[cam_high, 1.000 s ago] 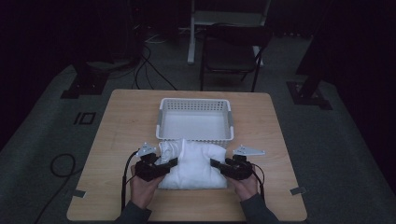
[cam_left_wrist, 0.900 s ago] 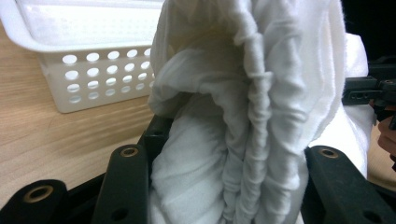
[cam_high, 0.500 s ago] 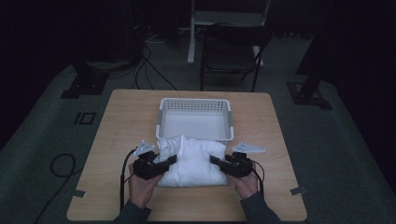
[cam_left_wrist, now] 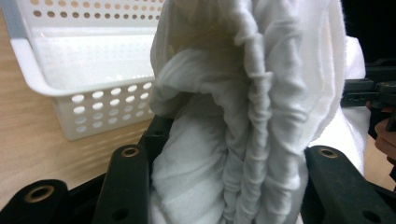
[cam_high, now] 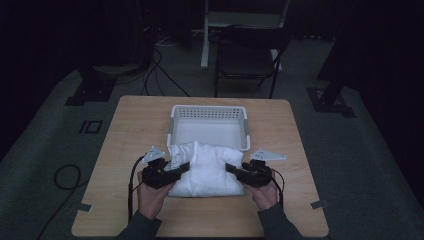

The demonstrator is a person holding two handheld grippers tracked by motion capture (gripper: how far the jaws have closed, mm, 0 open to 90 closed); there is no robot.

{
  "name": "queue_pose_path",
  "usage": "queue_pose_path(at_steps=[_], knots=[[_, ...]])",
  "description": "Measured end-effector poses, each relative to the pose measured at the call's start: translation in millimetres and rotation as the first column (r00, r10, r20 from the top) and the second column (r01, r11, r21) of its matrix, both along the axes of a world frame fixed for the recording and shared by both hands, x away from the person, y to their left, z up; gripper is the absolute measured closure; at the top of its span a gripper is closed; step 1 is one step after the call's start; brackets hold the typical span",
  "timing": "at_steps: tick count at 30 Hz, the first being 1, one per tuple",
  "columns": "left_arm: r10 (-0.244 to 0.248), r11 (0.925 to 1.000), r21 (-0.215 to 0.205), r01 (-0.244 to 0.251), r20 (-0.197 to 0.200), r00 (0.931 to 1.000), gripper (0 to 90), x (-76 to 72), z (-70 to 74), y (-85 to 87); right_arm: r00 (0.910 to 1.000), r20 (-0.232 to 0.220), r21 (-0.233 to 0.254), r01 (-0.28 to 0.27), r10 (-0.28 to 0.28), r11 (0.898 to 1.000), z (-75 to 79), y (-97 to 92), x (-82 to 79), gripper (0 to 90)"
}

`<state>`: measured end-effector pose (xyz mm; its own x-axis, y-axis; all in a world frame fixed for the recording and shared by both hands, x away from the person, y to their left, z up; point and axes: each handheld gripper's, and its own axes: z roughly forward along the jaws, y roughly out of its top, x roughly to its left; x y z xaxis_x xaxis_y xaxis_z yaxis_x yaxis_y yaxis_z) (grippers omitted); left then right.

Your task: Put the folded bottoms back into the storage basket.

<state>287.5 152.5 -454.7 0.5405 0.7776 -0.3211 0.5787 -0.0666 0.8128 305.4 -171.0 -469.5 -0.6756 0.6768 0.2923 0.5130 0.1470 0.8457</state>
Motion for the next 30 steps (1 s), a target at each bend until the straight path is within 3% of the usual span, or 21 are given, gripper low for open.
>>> queue_pose_path(at_steps=[19, 30], knots=[[0.004, 1.0, 0.001, -0.004, 0.059, 0.9983, 52.9, 13.3, 28.8, 2.2, 0.9986, 0.052, 0.021, 0.006, -0.007, 1.0, 28.1, 1.6, 14.2, 68.6], [0.004, 0.9999, -0.013, -0.003, 0.066, 0.9978, 53.0, 23.0, 38.3, 5.6, 0.9977, 0.066, 0.029, 0.011, -0.013, 1.0, 40.2, 3.6, 23.1, 68.7]])
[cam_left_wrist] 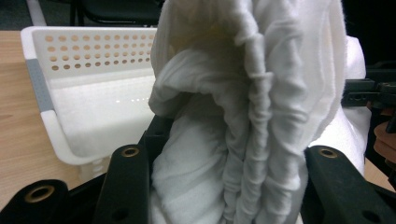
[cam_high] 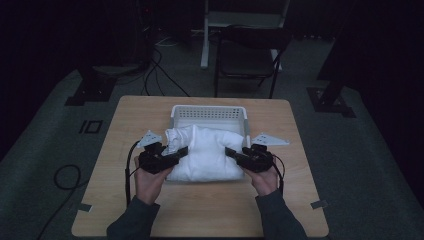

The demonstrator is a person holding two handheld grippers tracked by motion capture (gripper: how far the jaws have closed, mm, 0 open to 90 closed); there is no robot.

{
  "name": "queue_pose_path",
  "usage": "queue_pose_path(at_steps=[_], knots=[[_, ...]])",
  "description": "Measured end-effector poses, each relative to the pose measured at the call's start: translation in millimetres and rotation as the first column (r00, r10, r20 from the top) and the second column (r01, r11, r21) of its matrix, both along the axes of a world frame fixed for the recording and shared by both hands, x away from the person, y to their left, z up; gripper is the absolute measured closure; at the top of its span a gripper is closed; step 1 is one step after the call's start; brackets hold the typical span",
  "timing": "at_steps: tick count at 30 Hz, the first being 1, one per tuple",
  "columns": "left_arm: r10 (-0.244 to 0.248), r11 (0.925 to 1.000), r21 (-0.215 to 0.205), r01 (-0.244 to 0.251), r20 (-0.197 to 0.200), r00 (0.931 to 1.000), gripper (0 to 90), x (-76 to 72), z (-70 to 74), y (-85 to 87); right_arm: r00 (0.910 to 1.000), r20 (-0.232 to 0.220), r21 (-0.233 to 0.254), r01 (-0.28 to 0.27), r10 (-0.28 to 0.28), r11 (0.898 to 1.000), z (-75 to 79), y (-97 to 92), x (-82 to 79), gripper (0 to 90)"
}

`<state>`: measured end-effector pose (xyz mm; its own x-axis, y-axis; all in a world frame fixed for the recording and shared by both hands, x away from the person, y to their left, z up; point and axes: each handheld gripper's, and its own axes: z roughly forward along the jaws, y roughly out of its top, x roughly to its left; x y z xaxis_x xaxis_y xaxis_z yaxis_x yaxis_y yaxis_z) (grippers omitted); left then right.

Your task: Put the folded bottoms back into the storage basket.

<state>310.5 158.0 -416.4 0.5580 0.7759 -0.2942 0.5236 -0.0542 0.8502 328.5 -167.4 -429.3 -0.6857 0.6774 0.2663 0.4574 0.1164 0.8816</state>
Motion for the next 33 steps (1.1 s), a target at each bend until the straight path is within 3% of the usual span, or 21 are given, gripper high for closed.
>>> queue_pose_path(at_steps=[11, 20, 33], knots=[[0.003, 1.0, -0.008, -0.003, 0.002, 1.0, 53.1, 8.4, 4.5, 0.1, 0.9998, 0.02, -0.02, 0.006, -0.006, 1.0, 8.4, 1.9, 8.4, 68.7], [0.009, 0.9999, -0.007, -0.009, 0.011, 0.9999, 53.1, 15.3, 8.8, 1.0, 0.9996, 0.022, 0.0, 0.019, -0.019, 1.0, 12.4, 3.0, 15.0, 68.8], [0.015, 0.9997, -0.018, -0.015, 0.012, 0.9998, 53.2, 23.2, 12.9, 3.3, 0.9992, 0.032, -0.013, 0.023, -0.023, 1.0, 18.9, 6.6, 22.3, 68.8]])
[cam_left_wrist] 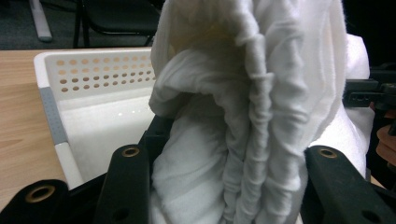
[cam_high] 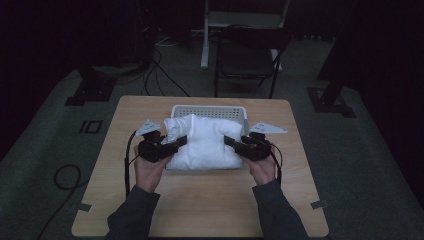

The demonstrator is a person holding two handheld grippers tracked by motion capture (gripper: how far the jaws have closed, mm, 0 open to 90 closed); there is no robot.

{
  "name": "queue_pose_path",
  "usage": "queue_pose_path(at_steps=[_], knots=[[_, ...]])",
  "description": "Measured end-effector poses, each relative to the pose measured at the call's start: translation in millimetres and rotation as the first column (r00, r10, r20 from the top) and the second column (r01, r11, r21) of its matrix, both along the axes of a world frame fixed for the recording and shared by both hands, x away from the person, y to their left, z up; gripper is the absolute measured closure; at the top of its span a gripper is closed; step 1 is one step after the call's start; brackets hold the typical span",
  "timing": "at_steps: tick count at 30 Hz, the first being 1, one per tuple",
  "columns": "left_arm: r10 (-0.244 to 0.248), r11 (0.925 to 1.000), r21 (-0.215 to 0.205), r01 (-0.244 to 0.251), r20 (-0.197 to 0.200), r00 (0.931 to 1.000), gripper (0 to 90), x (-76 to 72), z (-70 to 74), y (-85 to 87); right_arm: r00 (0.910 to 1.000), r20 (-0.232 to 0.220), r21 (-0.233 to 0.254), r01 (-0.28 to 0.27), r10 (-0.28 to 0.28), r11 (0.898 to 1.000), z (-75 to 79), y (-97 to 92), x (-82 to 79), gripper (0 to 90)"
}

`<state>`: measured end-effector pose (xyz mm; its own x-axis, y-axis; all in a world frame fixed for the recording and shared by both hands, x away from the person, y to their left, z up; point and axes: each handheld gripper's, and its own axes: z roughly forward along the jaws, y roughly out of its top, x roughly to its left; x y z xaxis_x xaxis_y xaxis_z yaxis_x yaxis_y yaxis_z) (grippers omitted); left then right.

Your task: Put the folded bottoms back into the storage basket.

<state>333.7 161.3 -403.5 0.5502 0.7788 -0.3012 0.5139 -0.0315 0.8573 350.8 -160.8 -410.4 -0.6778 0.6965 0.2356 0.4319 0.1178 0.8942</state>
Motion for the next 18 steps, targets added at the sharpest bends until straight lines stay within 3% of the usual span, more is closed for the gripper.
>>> queue_pose_path(at_steps=[18], knots=[[0.003, 1.0, -0.009, -0.003, 0.001, 1.0, 53.2, 10.1, 3.8, -0.7, 0.9999, 0.008, -0.003, 0.014, -0.014, 1.0, 5.5, 0.3, 8.2, 68.8]])
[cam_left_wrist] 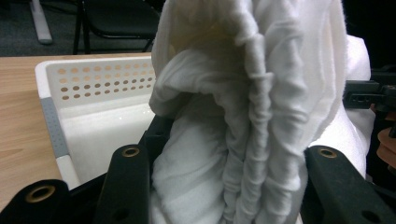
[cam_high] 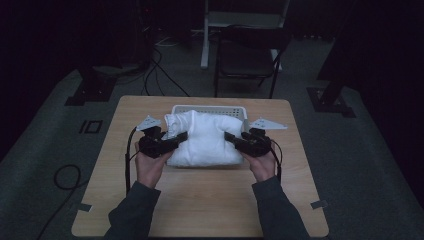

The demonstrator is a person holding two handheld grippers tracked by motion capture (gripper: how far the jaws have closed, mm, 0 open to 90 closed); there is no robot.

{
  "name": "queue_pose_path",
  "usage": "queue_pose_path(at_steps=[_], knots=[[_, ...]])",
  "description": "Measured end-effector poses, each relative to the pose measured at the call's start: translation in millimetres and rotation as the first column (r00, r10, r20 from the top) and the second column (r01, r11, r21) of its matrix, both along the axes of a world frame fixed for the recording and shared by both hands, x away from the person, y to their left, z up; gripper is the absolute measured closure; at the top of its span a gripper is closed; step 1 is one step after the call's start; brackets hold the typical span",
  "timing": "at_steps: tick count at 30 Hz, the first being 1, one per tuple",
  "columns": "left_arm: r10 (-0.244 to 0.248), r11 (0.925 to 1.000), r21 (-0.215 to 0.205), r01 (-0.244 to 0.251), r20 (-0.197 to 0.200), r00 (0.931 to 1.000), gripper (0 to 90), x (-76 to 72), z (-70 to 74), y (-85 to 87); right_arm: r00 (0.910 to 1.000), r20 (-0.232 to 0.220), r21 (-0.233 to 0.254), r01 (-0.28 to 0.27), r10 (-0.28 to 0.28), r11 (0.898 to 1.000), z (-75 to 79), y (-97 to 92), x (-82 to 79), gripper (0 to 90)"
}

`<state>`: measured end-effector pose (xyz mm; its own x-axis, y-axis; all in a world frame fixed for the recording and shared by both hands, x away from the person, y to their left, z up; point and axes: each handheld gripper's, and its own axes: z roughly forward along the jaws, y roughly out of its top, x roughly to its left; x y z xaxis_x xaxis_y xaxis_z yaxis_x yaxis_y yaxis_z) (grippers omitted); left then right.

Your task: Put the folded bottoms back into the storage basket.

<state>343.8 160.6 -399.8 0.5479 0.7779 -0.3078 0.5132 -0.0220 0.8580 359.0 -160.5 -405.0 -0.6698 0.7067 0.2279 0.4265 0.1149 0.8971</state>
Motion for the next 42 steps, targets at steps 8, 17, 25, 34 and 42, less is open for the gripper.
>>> queue_pose_path(at_steps=[8, 17, 25, 34, 42], knots=[[0.004, 1.0, -0.007, -0.004, 0.006, 1.0, 53.3, 4.4, 0.5, 0.3, 1.0, 0.001, 0.0, 0.006, -0.006, 1.0, 2.3, 1.0, 4.2, 68.8], [0.009, 1.0, -0.004, -0.009, 0.008, 0.9999, 53.3, 10.2, 1.4, -1.5, 0.9999, 0.0, -0.001, 0.014, -0.014, 1.0, 4.0, 0.6, 9.3, 68.9], [0.011, 0.9999, 0.002, -0.011, 0.007, 0.9999, 53.3, 15.2, 1.8, -2.7, 0.9998, -0.001, -0.007, 0.019, -0.019, 1.0, 4.3, 0.5, 14.5, 68.9], [0.014, 0.9999, 0.008, -0.014, -0.001, 0.9999, 53.3, 21.9, -0.3, -4.7, 0.9995, -0.012, -0.001, 0.03, -0.03, 1.0, 1.0, 0.1, 20.9, 68.9], [0.015, 0.9998, 0.015, -0.015, -0.005, 0.9999, 53.3, 28.1, -0.9, -8.6, 0.9988, -0.022, 0.004, 0.044, -0.044, 0.999, -1.6, -2.3, 26.6, 68.9]])
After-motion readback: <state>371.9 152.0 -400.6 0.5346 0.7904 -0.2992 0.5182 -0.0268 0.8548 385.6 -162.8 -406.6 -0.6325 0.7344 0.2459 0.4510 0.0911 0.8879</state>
